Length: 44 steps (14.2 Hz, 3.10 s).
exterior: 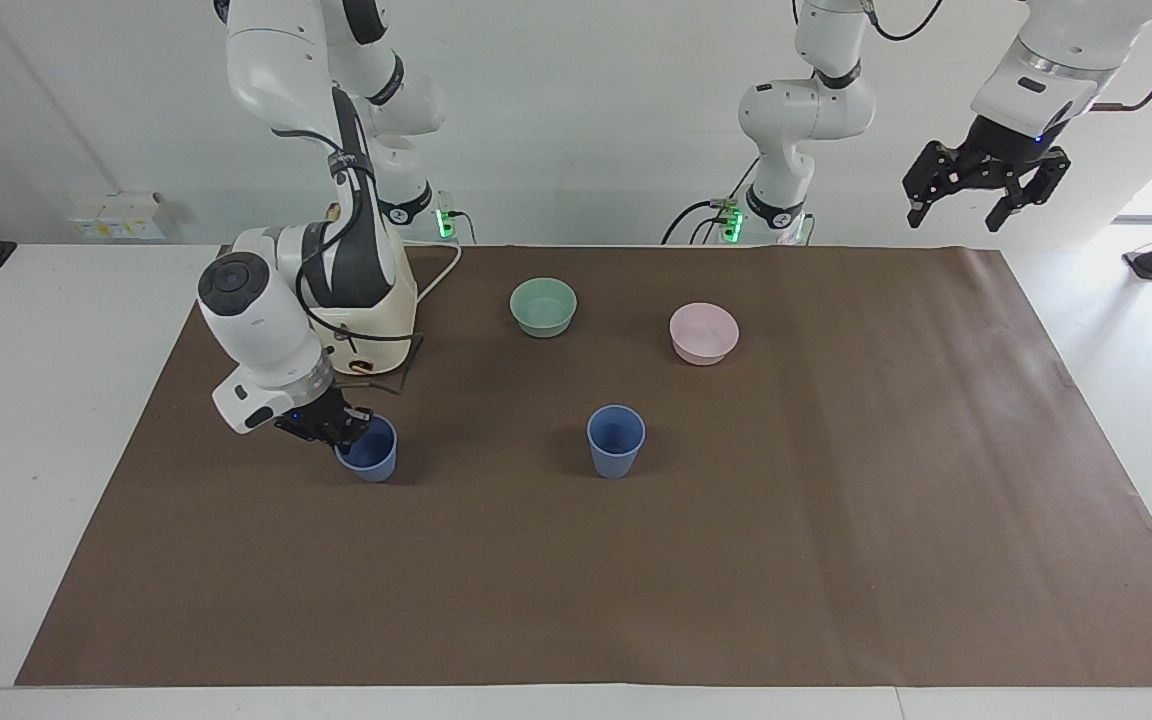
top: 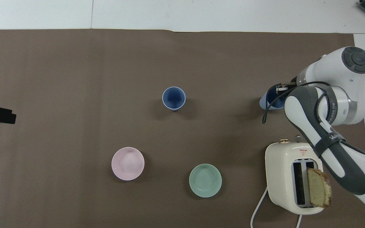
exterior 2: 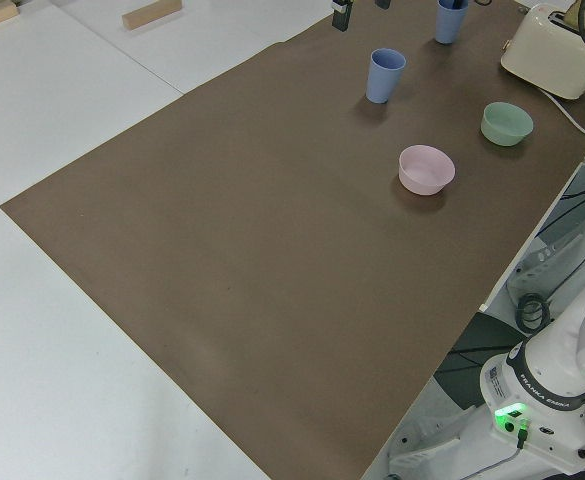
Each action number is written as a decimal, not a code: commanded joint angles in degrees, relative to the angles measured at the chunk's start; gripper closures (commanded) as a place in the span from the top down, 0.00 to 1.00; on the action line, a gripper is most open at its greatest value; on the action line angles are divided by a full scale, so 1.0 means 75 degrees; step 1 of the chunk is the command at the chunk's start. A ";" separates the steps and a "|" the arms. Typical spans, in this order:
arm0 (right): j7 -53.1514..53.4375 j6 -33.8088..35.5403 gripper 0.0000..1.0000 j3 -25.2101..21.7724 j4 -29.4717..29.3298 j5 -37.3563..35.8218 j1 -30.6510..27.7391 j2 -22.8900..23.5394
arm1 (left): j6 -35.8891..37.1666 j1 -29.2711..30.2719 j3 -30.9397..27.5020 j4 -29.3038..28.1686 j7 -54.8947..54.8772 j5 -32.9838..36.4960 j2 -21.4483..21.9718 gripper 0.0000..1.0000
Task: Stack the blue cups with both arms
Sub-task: 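Grasp the second blue cup with the right gripper and carry it toward the first, then lower the held blue cup into the first cup with the right gripper, then open the right gripper to release the stacked cup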
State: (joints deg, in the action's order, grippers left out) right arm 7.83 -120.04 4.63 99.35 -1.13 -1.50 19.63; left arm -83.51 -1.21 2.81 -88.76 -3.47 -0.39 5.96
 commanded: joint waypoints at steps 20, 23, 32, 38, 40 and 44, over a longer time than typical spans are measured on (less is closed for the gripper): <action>0.3339 0.0937 0.00 0.0895 -0.2524 0.0010 0.2696 0.0101 | 0.0038 0.0126 0.0071 -0.0013 -0.0123 -0.0275 0.0073 1.00; 0.3340 0.0539 0.00 0.0906 -0.2465 -0.0013 0.2941 0.0288 | 0.0038 0.0126 0.0059 -0.0001 -0.0123 -0.0275 0.0073 1.00; 0.3328 0.0068 0.00 0.0895 -0.2290 0.0034 0.2872 0.0546 | 0.0038 0.0126 0.0071 -0.0013 -0.0123 -0.0275 0.0073 1.00; 0.3269 0.0150 0.00 0.0895 -0.1973 0.0034 0.2849 0.0535 | 0.0038 0.0126 0.0071 -0.0013 -0.0123 -0.0275 0.0073 1.00; 0.3269 0.0080 0.00 0.0895 -0.1891 0.0034 0.2849 0.0546 | 0.0038 0.0126 0.0071 -0.0001 -0.0123 -0.0275 0.0073 1.00; 0.3269 0.0033 0.00 0.0895 -0.1891 0.0022 0.2848 0.0593 | 0.0038 0.0126 0.0071 -0.0013 -0.0123 -0.0275 0.0073 1.00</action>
State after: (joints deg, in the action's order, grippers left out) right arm 32.18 -118.38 11.19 84.21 -1.14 20.13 24.19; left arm -83.56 -1.18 2.86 -88.78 -3.49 -1.75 5.96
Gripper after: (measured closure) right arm 0.956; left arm 0.000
